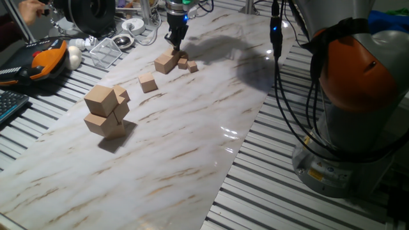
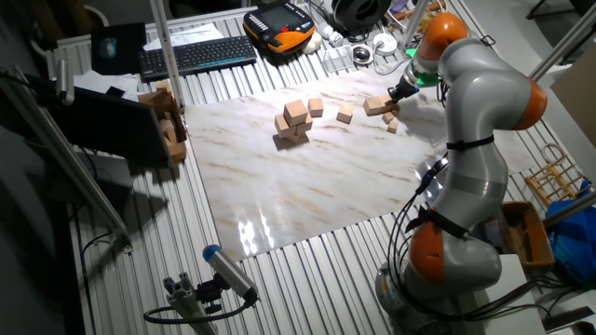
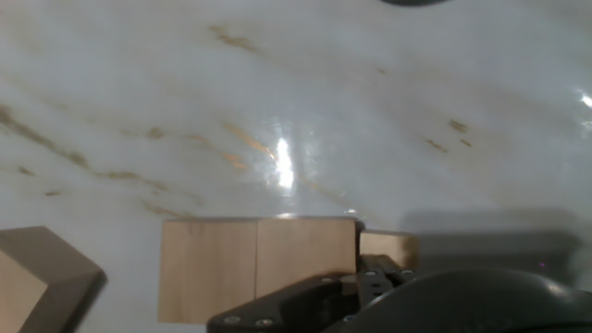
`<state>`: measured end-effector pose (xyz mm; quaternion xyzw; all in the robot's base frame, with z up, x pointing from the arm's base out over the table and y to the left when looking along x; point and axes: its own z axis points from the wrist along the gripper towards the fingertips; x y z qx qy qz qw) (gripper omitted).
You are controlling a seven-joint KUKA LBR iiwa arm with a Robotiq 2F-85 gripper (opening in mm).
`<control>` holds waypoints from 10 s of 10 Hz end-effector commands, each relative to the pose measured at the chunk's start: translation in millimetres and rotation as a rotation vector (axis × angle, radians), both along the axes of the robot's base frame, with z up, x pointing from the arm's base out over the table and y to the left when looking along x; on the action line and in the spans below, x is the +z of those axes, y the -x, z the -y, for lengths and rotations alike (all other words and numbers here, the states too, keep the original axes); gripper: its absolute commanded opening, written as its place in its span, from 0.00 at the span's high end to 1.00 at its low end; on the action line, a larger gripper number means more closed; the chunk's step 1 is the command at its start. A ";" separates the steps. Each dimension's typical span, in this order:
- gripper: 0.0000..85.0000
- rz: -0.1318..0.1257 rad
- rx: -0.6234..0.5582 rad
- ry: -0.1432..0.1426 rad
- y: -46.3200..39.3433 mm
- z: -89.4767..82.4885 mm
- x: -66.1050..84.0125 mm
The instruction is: Stack the blocks into a cross shape
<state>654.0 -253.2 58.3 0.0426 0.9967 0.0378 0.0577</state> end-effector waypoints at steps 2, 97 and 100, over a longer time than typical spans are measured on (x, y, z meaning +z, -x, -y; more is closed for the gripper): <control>1.00 -0.003 0.005 0.013 0.1 3.6 9.5; 0.20 -0.126 -1.612 -0.090 -6.3 -56.8 -4.8; 0.20 -0.129 -1.606 -0.091 -6.4 -56.9 -5.7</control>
